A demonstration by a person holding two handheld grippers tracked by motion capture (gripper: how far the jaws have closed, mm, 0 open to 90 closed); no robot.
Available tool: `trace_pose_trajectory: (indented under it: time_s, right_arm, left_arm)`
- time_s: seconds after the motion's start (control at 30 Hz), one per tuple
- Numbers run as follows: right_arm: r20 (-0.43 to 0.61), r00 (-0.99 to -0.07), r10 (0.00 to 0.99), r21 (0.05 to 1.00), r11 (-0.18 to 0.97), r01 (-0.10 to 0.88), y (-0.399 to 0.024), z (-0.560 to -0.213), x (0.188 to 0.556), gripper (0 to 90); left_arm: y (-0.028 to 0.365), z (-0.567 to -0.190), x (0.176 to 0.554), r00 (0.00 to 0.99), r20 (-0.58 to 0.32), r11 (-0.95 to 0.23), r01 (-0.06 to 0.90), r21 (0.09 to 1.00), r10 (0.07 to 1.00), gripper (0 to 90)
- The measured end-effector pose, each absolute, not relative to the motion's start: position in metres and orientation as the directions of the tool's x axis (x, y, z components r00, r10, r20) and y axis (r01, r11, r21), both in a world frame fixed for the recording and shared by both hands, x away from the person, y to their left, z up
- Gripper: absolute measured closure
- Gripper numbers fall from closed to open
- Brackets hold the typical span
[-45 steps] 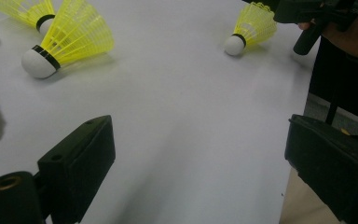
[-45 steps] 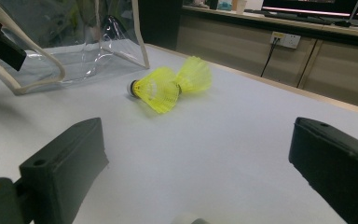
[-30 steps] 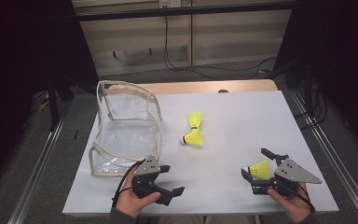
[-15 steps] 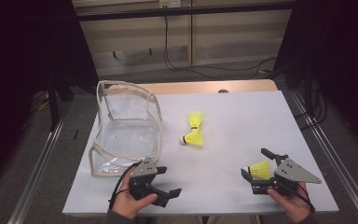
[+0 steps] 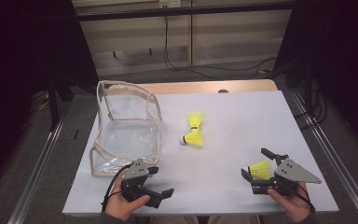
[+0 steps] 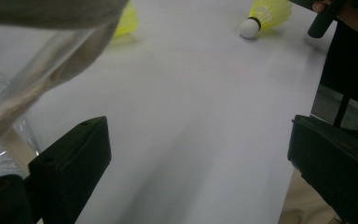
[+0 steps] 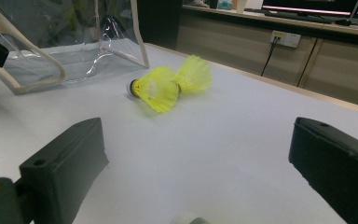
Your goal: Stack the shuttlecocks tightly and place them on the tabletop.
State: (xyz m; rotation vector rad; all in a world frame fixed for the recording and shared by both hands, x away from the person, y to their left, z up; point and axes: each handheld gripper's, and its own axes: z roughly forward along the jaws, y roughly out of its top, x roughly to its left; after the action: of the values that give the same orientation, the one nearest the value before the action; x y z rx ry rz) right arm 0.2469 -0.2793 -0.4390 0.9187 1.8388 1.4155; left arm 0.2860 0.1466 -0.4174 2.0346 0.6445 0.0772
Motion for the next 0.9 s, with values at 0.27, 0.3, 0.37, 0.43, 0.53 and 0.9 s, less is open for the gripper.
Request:
trace_pose_trajectory:
  time_s: [0.27, 0.3, 0.37, 0.43, 0.53, 0.9]
  right_arm:
    - [-0.069, -0.556, 0.828, 0.973, 0.179, 0.147, -0.28, -0.439, 0.247, 3.1]
    - [-0.068, -0.557, 0.828, 0.973, 0.179, 0.148, -0.28, -0.439, 0.247, 3.1]
    - [-0.068, -0.555, 0.829, 0.973, 0.178, 0.148, -0.28, -0.439, 0.247, 3.1]
    - [-0.067, -0.555, 0.829, 0.973, 0.178, 0.148, -0.28, -0.439, 0.247, 3.1]
    - [-0.067, -0.557, 0.828, 0.973, 0.178, 0.147, -0.28, -0.439, 0.247, 3.1]
    - [-0.067, -0.556, 0.828, 0.973, 0.178, 0.147, -0.28, -0.439, 0.247, 3.1]
  left_arm:
    - [0.159, -0.419, 0.287, 0.854, -0.205, -0.382, 0.412, 0.827, 0.478, 4.8]
    - [0.161, -0.419, 0.288, 0.855, -0.202, -0.381, 0.409, 0.829, 0.478, 4.7]
    - [0.164, -0.42, 0.288, 0.85, -0.206, -0.375, 0.415, 0.829, 0.485, 4.7]
    - [0.167, -0.42, 0.289, 0.846, -0.203, -0.372, 0.416, 0.83, 0.493, 4.7]
    - [0.171, -0.42, 0.29, 0.842, -0.21, -0.359, 0.42, 0.833, 0.497, 4.6]
    - [0.182, -0.419, 0.291, 0.832, -0.194, -0.346, 0.412, 0.843, 0.519, 4.4]
